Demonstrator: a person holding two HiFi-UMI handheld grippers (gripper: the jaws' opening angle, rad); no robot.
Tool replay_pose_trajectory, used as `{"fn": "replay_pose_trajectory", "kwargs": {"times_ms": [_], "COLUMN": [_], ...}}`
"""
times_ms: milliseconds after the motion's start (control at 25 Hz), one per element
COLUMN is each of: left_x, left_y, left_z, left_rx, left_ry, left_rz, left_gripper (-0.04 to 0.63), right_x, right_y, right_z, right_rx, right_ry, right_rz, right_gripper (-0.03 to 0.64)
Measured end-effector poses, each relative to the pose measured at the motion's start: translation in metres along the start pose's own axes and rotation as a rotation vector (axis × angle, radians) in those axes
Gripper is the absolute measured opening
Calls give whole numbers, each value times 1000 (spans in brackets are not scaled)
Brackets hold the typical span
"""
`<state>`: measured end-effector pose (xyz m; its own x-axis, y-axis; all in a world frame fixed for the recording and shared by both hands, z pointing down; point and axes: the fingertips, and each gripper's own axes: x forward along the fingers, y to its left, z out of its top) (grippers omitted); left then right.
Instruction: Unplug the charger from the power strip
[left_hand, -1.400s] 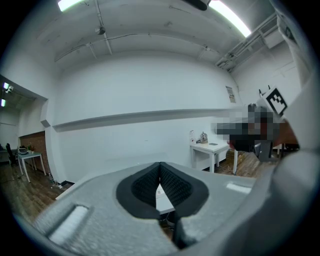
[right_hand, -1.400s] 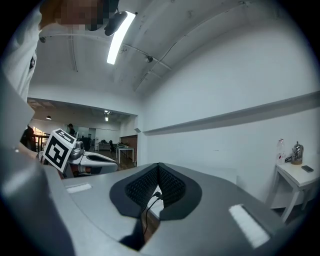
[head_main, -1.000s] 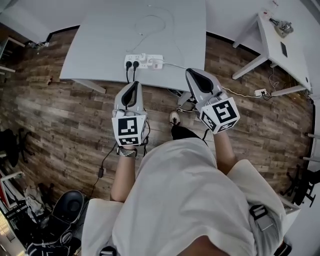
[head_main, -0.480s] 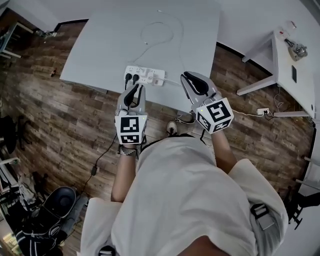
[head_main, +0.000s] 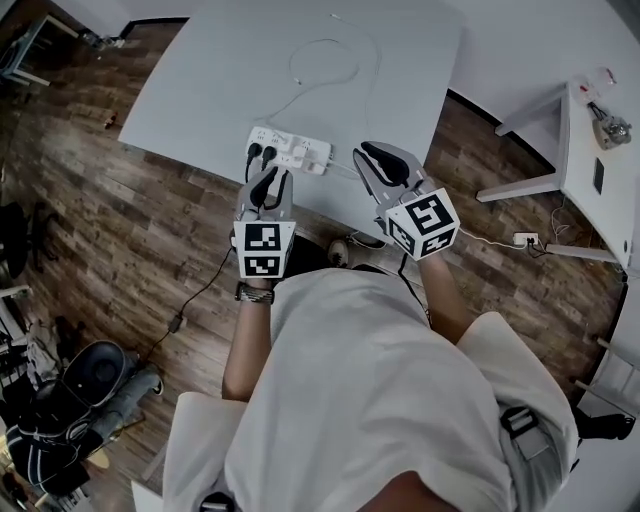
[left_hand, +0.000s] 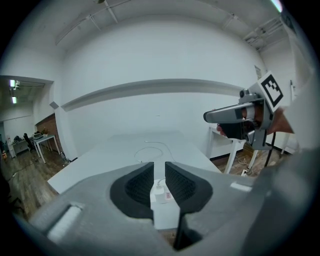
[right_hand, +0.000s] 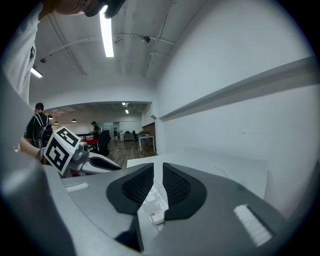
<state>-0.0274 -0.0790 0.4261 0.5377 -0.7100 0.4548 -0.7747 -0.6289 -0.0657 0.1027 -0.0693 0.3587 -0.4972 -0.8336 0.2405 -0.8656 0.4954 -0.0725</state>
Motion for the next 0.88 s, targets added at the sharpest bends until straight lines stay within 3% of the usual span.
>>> {"fn": "replay_pose_trajectory", "kwargs": {"times_ms": [720, 880], "left_x": [60, 74], "left_y": [-4, -2], "left_z": [-54, -67], "left_rx": [-103, -109], "left_ry": [75, 112], "left_rz": [-67, -71], "left_gripper": [94, 132], "right_x": [84, 99], "right_y": [-23, -33], "right_z": [-85, -103], "right_rx": [25, 25], "right_ry": [222, 272], "right_rz": [86, 90], "right_gripper": [27, 14]}}
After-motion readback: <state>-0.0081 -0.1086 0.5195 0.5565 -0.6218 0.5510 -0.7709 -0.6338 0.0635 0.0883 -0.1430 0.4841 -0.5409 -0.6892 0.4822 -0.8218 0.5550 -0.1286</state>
